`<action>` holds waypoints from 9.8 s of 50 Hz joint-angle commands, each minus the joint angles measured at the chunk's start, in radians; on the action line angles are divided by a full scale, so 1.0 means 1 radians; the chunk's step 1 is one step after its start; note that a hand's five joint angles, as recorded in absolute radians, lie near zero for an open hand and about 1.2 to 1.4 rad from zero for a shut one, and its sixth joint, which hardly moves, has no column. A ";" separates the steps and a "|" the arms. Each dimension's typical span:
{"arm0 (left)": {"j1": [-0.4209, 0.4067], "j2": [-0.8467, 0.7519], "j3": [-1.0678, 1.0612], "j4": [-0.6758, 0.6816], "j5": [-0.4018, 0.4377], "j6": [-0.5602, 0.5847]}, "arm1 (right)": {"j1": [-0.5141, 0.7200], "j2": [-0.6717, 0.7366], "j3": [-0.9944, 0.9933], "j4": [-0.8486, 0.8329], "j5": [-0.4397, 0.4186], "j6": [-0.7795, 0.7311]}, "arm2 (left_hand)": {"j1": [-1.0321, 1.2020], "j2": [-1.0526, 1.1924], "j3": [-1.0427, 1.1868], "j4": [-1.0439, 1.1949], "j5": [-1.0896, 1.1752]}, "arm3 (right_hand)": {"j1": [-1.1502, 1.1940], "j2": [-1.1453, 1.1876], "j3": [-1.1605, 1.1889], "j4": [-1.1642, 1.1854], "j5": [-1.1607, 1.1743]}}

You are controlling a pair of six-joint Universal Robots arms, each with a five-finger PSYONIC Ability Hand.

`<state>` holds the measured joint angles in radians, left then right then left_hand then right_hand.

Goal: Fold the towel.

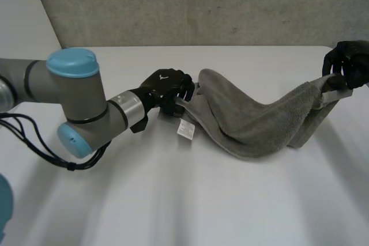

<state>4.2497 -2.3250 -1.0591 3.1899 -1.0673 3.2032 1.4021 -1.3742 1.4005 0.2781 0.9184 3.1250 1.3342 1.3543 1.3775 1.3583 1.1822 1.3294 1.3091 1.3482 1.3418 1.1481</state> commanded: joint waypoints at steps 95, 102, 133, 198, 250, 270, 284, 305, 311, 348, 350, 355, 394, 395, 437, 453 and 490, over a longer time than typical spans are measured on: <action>0.174 0.311 -0.058 -0.030 -0.114 0.244 | 0.385 0.027 -0.230 -0.222 0.194 -0.347 | 0.062 0.042 0.019 0.038 0.039 | 0.067 0.087 0.048 0.054 0.074; 0.182 0.348 0.140 0.275 -0.419 -0.051 | 0.333 -0.155 -0.181 -0.715 0.223 0.107 | 0.062 0.042 0.019 0.038 0.039 | 0.067 0.087 0.048 0.054 0.074; 0.375 0.521 -0.835 0.311 -0.096 0.183 | 0.267 0.360 -0.210 0.337 -0.021 -0.603 | 0.062 0.042 0.019 0.038 0.039 | 0.039 0.059 0.020 0.026 0.045; 0.223 0.276 -0.274 -0.042 -0.181 -0.029 | 0.287 -0.016 0.411 -0.169 0.163 -0.449 | 0.062 0.042 0.019 0.038 0.039 | -0.813 -0.793 -0.832 -0.825 -0.806; 0.240 0.282 -0.202 -0.071 -0.184 -0.210 | 0.417 0.314 0.270 -0.341 0.264 -0.364 | 0.062 0.042 0.019 0.038 0.039 | -0.769 -0.749 -0.788 -0.781 -0.762; 0.240 0.282 -0.257 -0.067 -0.180 -0.206 | 0.417 0.374 0.146 -0.333 0.310 -0.368 | 0.062 0.042 0.019 0.038 0.039 | -0.740 -0.719 -0.759 -0.752 -0.733; 0.237 0.294 -0.303 -0.064 -0.175 -0.197 | 0.405 0.240 0.153 -0.301 0.324 -0.345 | 0.062 0.042 0.019 0.038 0.039 | -0.985 -0.964 -1.004 -0.997 -0.978; 0.277 0.360 -0.466 0.012 -0.166 -0.189 | 0.086 -0.037 0.462 -0.116 0.234 -0.540 | 0.062 0.042 0.019 0.038 0.039 | -0.807 -0.787 -0.826 -0.819 -0.800; 0.271 0.360 -0.476 0.015 -0.161 -0.189 | 0.026 -0.028 0.525 -0.122 0.175 -0.620 | 0.062 0.042 0.019 0.038 0.039 | -0.801 -0.781 -0.820 -0.813 -0.794; 0.280 0.352 -0.478 0.024 -0.129 -0.189 | 0.029 0.179 0.502 -0.392 0.119 -0.652 | 0.062 0.042 0.019 0.038 0.039 | -0.784 -0.763 -0.802 -0.796 -0.777; 0.280 0.351 -0.479 0.027 -0.128 -0.190 | 0.029 0.184 0.494 -0.395 0.119 -0.652 | 0.062 0.042 0.019 0.038 0.039 | -0.772 -0.752 -0.791 -0.784 -0.765; 0.280 0.351 -0.481 0.041 -0.128 -0.190 | 0.029 0.196 0.479 -0.398 0.122 -0.652 | 0.062 0.042 0.019 0.038 0.039 | -0.754 -0.734 -0.773 -0.767 -0.747; 0.280 0.342 -0.484 0.061 -0.128 -0.190 | 0.109 0.306 0.315 -0.419 0.192 -0.648 | 0.062 0.042 0.019 0.038 0.039 | -0.563 -0.543 -0.582 -0.576 -0.557; 0.280 0.342 -0.484 0.061 -0.128 -0.190 | 0.109 0.307 0.315 -0.419 0.192 -0.648 | 0.062 0.042 0.019 0.038 0.039 | -0.563 -0.543 -0.582 -0.576 -0.557; 0.282 0.343 -0.486 0.073 -0.128 -0.192 | 0.129 0.250 0.235 -0.398 0.240 -0.537 | 0.062 0.042 0.019 0.038 0.039 | 0.067 0.087 0.048 0.054 0.074; 0.282 0.354 -0.489 0.065 -0.128 -0.194 | 0.127 0.232 0.221 -0.228 0.194 -0.500 | 0.062 0.042 0.019 0.038 0.039 | 0.067 0.087 0.048 0.054 0.074; 0.274 0.041 -0.093 0.016 -0.226 -0.075 | 0.305 0.586 -0.371 -0.091 0.309 -0.339 | 0.062 0.042 0.019 0.038 0.039 | 0.067 0.087 0.048 0.054 0.074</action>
<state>4.5270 -2.2157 -1.2218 3.2351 -1.2533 3.1285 1.6970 -0.8774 1.1088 0.1358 1.2115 2.7912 1.3328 1.3635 1.3831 1.3601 1.1957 1.3294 1.3273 1.3455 1.3439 1.1675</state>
